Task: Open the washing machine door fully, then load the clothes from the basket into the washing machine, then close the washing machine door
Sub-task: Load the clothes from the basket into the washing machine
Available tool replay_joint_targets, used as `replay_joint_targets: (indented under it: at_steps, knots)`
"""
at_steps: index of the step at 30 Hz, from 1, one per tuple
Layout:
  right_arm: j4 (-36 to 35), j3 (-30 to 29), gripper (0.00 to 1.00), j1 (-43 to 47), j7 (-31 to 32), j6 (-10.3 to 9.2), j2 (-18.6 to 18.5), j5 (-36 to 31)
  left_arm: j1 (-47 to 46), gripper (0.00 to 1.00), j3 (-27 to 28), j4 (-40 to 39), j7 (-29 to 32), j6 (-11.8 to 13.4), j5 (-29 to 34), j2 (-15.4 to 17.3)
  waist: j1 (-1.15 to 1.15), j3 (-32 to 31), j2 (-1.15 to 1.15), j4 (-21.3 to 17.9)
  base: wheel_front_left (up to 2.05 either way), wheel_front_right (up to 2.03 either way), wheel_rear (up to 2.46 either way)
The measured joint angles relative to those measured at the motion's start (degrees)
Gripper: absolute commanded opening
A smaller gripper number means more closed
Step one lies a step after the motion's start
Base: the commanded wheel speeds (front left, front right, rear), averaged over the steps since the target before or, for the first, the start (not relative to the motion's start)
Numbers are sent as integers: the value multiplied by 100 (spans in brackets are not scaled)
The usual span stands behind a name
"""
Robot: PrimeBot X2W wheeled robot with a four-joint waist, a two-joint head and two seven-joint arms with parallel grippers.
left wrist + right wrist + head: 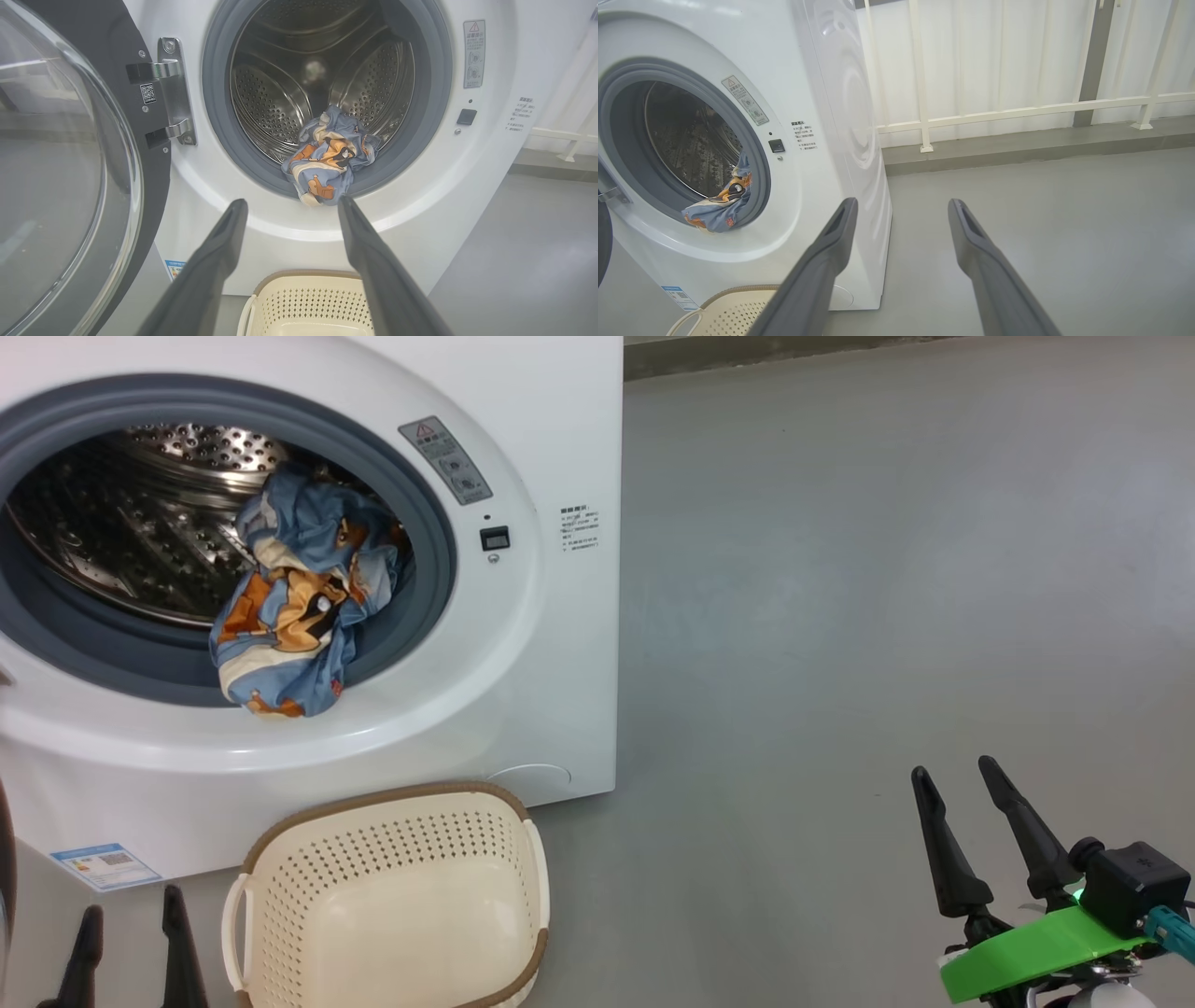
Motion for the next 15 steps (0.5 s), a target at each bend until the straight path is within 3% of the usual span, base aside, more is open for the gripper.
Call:
replay_joint_targets:
  at_steps: [15]
  knots:
    - [-35,-40,100,0,0,0,2,0,112,100,67,-198,0,0,-15,-82,0,103,0,6,0,0,0]
